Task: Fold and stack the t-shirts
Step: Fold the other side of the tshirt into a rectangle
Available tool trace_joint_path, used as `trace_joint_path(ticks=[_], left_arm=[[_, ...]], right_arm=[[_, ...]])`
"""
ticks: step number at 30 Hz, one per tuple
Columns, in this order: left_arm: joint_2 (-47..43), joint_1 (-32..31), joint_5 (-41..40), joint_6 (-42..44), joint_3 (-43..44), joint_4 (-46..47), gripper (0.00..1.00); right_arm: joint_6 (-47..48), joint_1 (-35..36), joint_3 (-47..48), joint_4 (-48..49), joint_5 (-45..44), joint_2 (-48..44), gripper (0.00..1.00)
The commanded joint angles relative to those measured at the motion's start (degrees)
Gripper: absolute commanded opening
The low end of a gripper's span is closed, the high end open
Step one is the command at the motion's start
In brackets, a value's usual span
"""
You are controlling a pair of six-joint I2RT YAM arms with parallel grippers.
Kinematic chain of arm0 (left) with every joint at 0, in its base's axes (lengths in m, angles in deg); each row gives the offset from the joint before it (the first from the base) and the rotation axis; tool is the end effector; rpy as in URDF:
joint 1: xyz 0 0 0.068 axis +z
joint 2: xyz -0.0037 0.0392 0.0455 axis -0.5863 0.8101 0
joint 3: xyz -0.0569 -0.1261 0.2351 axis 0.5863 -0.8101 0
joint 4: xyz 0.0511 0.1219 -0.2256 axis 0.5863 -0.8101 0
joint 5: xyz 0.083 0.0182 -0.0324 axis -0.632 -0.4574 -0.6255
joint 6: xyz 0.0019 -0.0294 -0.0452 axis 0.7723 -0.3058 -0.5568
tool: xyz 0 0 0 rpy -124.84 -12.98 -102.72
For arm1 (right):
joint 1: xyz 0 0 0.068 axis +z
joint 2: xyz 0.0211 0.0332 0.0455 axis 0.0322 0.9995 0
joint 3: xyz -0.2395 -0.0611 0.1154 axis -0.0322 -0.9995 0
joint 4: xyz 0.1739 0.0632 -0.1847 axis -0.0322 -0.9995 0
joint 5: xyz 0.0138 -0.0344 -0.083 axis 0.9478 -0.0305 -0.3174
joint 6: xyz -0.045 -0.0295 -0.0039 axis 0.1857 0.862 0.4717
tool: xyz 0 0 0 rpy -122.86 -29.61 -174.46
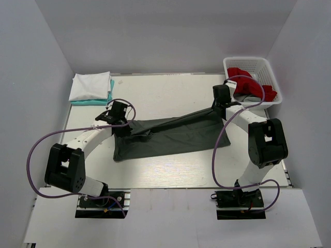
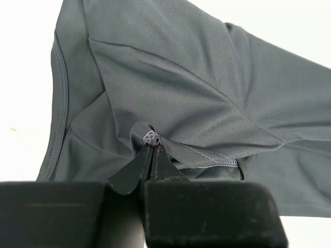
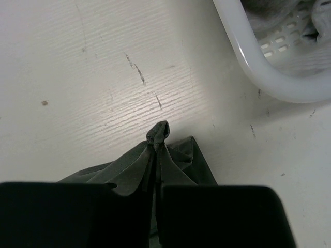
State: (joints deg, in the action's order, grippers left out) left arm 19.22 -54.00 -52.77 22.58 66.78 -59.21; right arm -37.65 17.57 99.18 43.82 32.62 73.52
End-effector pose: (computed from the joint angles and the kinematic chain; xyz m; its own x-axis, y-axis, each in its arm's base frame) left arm 0.2643 -0.0810 0.2088 -0.7933 -0.4367 -0.4243 -0.3836 0.8996 -0.2088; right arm 0.3704 0.0870 0.2153 -0.5067 0.2417 -0.8275 0.3489 0.9353 0.0596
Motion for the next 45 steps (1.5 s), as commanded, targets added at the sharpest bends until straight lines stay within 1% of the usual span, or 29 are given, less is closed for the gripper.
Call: trace_joint_path(ticks=[1,3,5,6,7,8,9,10,11,12,13,15,18,20,22,23,25,26,27,28,31,34,35,37,38,40,41,43,45], left_arm=[[-3.6,-0.79,0.03,-1.2,-1.48,-0.78,0.0],[-4.21,-1.31,0.03,-1.2,-3.07,-0.78,0.0],[-4.21,-1.32,0.56,-0.59,-4.21,-0.78,0.0],[-4.21,-1.32,1.78,-0.58,-4.74,-0.78,0.02],[-4.21,-1.32,1.79,0.11,-4.74,-1.82,0.15],[-4.21,-1.32,2.31,0.12,-4.74,-2.44,0.23],[-4.21,-1.84,2.84,0.12,-4.74,-3.23,0.3],[-4.21,-1.84,2.85,0.12,-4.74,-5.33,0.37],[-4.91,-1.84,2.85,0.12,-4.74,-6.39,0.63],[-5.52,-1.84,2.85,0.12,-4.05,-8.06,0.76],[-7.18,-1.84,1.98,0.12,-3.26,-10.08,0.81],[-9.56,-1.84,0.65,-0.4,-1.93,-12.82,1.0],[-12.74,-1.84,-0.76,-0.41,0.44,-13.35,1.0],[-13.26,-1.84,-0.76,-0.41,2.2,-12.22,1.0],[-11.87,-1.84,-0.76,0.21,3.07,-10.02,1.0],[-10.9,-1.84,-0.15,0.99,3.86,-7.31,1.0],[-6.53,-1.84,1.26,1.61,5.62,-4.58,1.0],[-4.67,-1.84,3.35,2.48,6.32,-1.95,1.0],[-2.82,-1.84,3.37,3.1,7.9,-1.14,1.0],[0.94,-1.84,3.37,3.11,8.78,-1.13,1.0],[5.97,-1.84,4.43,3.81,11.77,-0.6,1.0],[10.81,-0.71,5.48,3.81,11.78,-0.08,1.0],[11.77,-0.7,6.18,4.33,11.78,-0.08,1.0],[15.29,-0.7,6.19,4.34,11.25,0.02,1.0],[16.52,-0.7,6.19,4.34,11.86,-0.6,1.0],[19.59,-0.7,4.18,4.34,12.57,-2.79,1.0],[20.22,-0.7,4.16,4.34,12.57,-2.8,1.0],[20.92,-0.7,4.16,4.34,11.26,-2.8,1.0],[21.45,-0.7,4.16,4.34,9.51,-2.8,1.0]], right_arm=[[-1.0,-0.52,-1.4,0.67,-2.77,-2.4,0.04],[-1.0,-0.52,-2.98,1.28,-3.3,-2.76,0.14],[-0.48,-0.43,-4.21,1.64,-3.04,-3.37,0.16],[-0.82,-0.52,-4.83,1.64,-3.82,-3.81,0.21],[-1.52,-0.7,-5.88,1.38,-4.17,-4.16,0.25],[-1.87,-0.52,-6.32,1.37,-4.44,-4.95,0.27],[-3.44,-0.7,-7.02,0.07,-5.05,-5.3,0.31],[-4.07,-0.78,-8.34,-1.51,-6.88,-5.74,0.42],[-5.29,-0.61,-8.87,-2.13,-7.6,-7.4,0.65],[-6.09,-0.52,-9.83,-2.49,-8.04,-8.11,0.9],[-6.18,-0.87,-12.28,-2.41,-9.44,-8.82,0.9],[-7.5,-0.96,-13.44,-4.14,-10.5,-11.37,0.9],[-7.86,-0.87,-13.01,-4.86,-10.86,-15.22,0.9],[-5.76,-0.52,-13.27,-4.08,-6.22,-17.52,0.9],[-0.85,-0.17,-13.62,0.48,1.59,-19.54,0.9],[0.83,-0.08,-13.8,1.71,10.15,-19.72,0.9],[4.7,0.88,-12.92,3.05,14.96,-17.97,0.9],[5.41,1.49,-9.96,2.78,18.98,-17.18,0.9],[6.29,2.37,-8.98,2.09,19.72,-14.65,0.9],[8.04,3.08,-6.62,1.3,20.08,-12.01,0.9],[11.21,5.27,-1.59,-2.75,19.74,-4.45,0.9],[14.99,7.73,1.67,-5.91,19.99,-1.45,0.9],[18.56,8.26,2.37,-8.62,20.6,1.08,0.9],[19.65,10.19,5.97,-10.13,19.21,3.47,0.9],[20.79,10.72,7.89,-13.01,18.68,5.22,0.9],[20.54,12.48,10.8,-15.4,12.91,8.13,0.9],[20.45,13.1,12.72,-17.5,11.39,10.14,0.9],[19.31,13.8,16.15,-20.85,4.47,13.05,0.9],[17.03,14.33,17.75,-24.62,1.55,16.92,0.9]])
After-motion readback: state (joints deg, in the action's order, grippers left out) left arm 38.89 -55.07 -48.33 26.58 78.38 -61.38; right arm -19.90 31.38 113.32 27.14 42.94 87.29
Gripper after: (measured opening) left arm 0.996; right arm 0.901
